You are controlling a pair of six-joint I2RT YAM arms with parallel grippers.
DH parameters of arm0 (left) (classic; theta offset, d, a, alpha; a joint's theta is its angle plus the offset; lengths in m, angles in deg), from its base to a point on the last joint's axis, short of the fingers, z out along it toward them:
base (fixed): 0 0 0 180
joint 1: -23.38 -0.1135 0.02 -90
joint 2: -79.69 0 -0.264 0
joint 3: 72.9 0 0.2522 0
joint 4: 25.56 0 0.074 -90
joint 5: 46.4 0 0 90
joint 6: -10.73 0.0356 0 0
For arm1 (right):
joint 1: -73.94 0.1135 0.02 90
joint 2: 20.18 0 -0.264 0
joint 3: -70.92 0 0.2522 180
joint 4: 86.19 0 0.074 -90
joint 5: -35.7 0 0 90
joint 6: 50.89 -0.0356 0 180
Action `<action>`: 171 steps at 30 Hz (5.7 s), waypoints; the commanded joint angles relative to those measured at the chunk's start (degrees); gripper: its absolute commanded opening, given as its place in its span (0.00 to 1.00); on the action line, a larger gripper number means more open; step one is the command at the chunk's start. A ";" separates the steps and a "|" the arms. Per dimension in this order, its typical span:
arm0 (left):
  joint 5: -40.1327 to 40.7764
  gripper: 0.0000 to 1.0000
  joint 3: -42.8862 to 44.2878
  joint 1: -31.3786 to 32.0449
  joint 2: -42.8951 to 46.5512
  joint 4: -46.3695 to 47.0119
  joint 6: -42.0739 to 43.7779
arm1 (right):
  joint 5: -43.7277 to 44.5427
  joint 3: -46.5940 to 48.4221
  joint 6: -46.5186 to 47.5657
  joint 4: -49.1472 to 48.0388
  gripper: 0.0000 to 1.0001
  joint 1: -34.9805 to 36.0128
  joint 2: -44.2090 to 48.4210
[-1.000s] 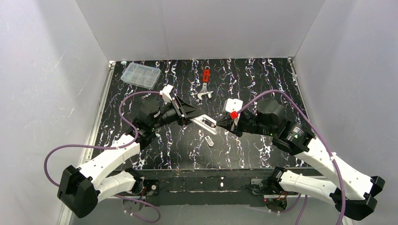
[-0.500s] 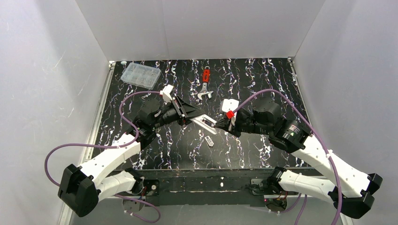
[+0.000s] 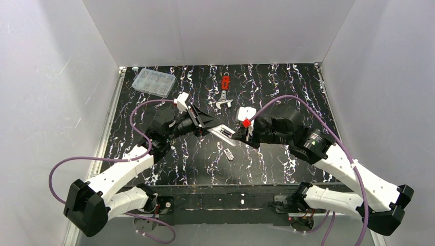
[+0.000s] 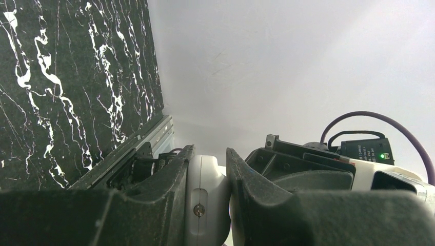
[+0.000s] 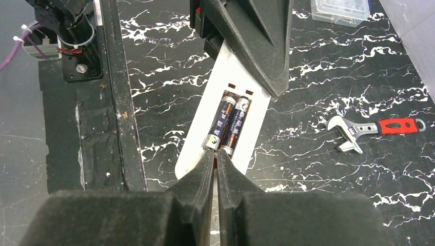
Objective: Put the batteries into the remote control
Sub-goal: Load the battery into the remote control.
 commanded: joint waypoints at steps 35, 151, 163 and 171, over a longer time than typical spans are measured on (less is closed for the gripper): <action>-6.50 0.00 3.97 0.42 -2.52 11.33 -5.27 | -0.45 0.63 6.29 -3.17 0.29 -0.18 6.47; -11.27 0.00 6.98 0.41 -0.84 5.22 -1.26 | -21.59 2.54 10.81 -1.51 0.16 -9.22 -4.44; -12.49 0.00 5.69 0.42 0.84 -2.32 5.69 | -23.27 4.19 10.29 -0.94 0.14 -9.23 -3.99; -9.20 0.00 1.25 0.33 3.97 -15.48 17.12 | -22.31 3.06 1.49 -14.00 0.26 -9.09 2.26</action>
